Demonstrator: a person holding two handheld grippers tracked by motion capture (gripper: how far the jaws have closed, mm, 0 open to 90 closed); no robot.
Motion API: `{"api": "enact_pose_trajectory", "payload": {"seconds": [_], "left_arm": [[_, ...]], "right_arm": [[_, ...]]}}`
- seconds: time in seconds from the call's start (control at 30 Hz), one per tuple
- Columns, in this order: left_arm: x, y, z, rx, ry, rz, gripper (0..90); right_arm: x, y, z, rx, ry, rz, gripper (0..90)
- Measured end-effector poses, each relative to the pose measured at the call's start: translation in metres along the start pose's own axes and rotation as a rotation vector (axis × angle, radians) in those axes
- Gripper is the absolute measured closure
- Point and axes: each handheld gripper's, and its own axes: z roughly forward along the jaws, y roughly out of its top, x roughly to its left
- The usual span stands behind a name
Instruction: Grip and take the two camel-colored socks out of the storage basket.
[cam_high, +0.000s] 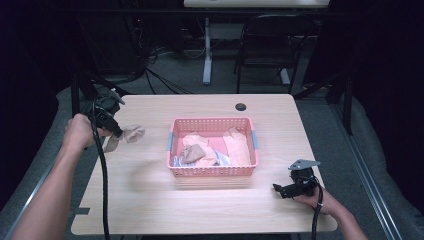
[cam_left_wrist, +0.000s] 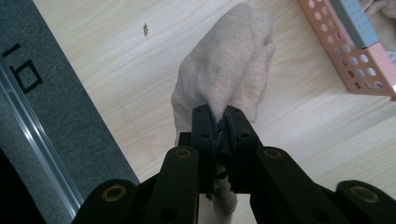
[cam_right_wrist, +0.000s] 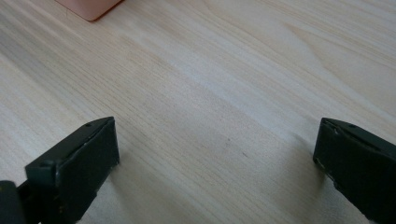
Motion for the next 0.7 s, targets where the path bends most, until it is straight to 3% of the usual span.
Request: {"api": "enact_pose_trajectory", "payload": {"seconds": [0.23,0.3,0.7], "left_arm": [[0.005,-0.008,0.020,0.012,-0.014,-0.022,83.8],[0.006,-0.010,0.024,0.020,-0.036,-0.027,83.7],[0.012,-0.020,0.050,0.056,-0.046,-0.059,83.5]], "right_arm": [[0.000,0.000,0.000,0.000,0.000,0.000,0.0],[0.000,0.000,0.000,-0.001,0.000,0.001,0.0],[0.000,0.000,0.000,0.000,-0.001,0.000,0.0]]}}
